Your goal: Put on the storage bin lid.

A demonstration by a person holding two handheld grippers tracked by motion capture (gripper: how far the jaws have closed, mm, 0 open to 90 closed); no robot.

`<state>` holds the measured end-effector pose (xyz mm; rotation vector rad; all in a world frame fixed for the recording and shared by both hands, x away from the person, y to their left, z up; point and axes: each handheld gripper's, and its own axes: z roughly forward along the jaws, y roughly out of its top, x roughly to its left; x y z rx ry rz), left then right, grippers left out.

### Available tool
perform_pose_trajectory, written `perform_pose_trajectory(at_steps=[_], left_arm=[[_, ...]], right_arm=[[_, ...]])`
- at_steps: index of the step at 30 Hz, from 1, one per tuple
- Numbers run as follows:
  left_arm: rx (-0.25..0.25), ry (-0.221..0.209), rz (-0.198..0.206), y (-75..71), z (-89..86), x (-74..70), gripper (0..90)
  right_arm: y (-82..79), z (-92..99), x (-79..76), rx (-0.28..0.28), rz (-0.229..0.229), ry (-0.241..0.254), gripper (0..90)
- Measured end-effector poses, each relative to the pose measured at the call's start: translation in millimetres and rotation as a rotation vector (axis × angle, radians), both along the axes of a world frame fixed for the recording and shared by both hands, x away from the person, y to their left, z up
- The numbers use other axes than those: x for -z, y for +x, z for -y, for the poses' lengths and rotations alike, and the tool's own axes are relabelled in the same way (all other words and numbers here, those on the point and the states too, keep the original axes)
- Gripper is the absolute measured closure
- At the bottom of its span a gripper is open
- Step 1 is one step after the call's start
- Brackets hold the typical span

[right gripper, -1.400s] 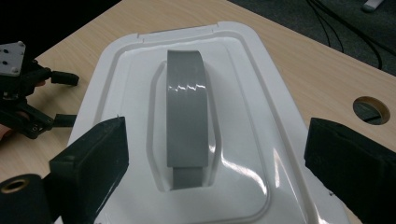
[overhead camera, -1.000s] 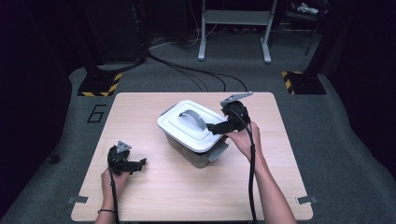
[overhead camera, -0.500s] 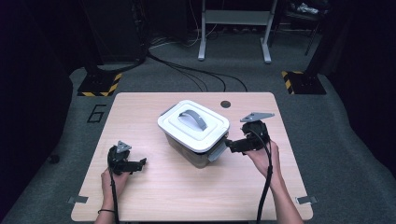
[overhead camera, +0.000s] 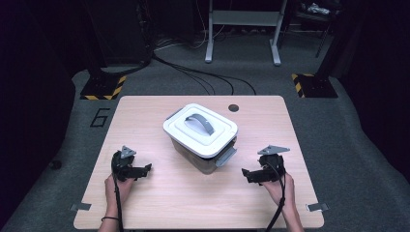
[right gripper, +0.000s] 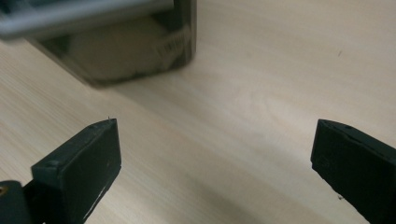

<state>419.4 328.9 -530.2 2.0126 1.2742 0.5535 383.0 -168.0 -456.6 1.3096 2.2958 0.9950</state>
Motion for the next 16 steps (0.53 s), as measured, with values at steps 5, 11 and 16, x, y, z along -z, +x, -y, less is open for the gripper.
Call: perform_pose_trajectory(at_steps=[5,11,16], left_arm=[[0.000,0.000,0.000,0.0,0.0,0.0,6.7],[0.000,0.000,0.000,0.0,0.1,0.0,6.7],[0.004,0.002,0.000,0.1,-0.1,-0.1,6.8]], right_arm=[[-6.8,3.0,39.1,0.029,-0.043,-0.011,0.0],[-13.8,11.4,62.1,0.084,0.006,-0.052,0.0],[-15.1,19.9,71.6,0.106,0.038,-0.054,0.0]])
